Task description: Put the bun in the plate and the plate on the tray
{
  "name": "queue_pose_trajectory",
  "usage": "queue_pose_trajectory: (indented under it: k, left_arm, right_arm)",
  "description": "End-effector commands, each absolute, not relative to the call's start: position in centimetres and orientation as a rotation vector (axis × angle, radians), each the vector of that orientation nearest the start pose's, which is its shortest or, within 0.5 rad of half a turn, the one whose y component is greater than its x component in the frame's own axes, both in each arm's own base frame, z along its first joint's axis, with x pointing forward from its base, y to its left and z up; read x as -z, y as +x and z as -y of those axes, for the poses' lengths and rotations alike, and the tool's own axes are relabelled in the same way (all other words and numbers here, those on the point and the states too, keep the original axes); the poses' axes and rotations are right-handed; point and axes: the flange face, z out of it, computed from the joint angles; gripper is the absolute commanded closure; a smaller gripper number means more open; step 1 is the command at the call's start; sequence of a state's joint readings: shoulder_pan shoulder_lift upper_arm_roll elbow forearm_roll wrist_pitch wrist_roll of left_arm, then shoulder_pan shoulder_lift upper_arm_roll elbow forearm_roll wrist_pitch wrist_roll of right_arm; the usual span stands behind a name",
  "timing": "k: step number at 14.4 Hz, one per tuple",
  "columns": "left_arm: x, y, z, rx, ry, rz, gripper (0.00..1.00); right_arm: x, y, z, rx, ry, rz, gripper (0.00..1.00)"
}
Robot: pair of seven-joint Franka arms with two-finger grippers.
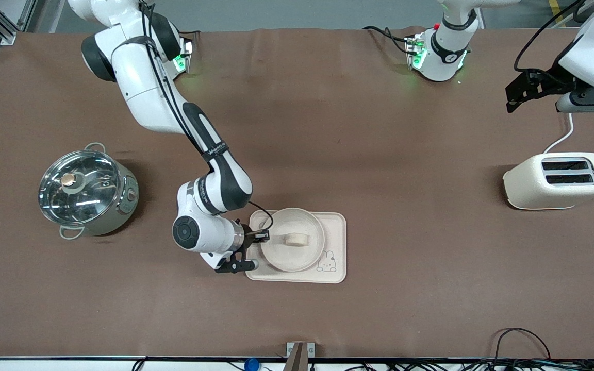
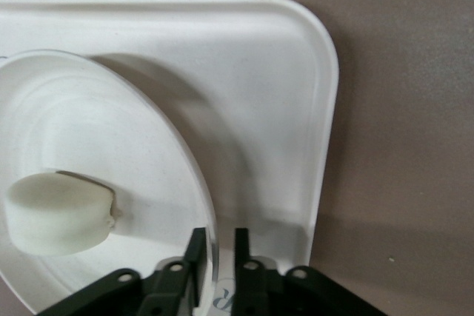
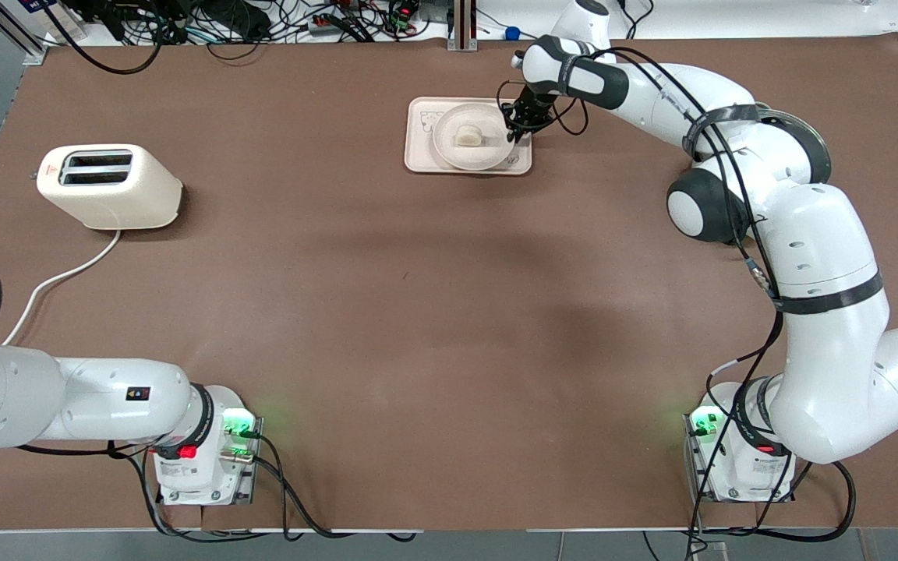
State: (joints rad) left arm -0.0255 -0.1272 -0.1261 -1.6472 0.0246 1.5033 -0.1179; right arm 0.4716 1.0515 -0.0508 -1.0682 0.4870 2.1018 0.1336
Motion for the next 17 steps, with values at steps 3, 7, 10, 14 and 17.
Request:
queue_pose_trajectory:
  k: [3, 7, 10, 14, 17]
  left_arm:
    - [-65.7, 50.1, 7.4, 0.017, -3.082, -0.072, 0.0]
    - [-65.7, 50.3, 7.0, 0.014, -3.084, -0.118, 0.0]
    - [-66.0, 50.4, 6.9, 0.021, -3.083, -0.12, 0.0]
    - [-65.8, 50.7, 6.9, 0.017, -3.084, -0.118, 0.0]
    - [-66.5, 50.8, 7.0, 0.041, -3.084, -0.115, 0.0]
  right_arm:
    - [-26.1, 69.6, -34.5, -0.111, -2.737, 0.027, 0.05]
    - [-34.6, 71.2, -30.8, -0.039, -2.689, -0.046, 0.01]
    - [-40.2, 71.3, -25.4, -0.092, -2.723, -0.09, 0.01]
    - [-50.0, 69.8, -14.5, -0.108, -2.851, -0.182, 0.0]
    - [-57.7, 66.5, -6.5, -0.084, -2.969, -0.239, 0.0]
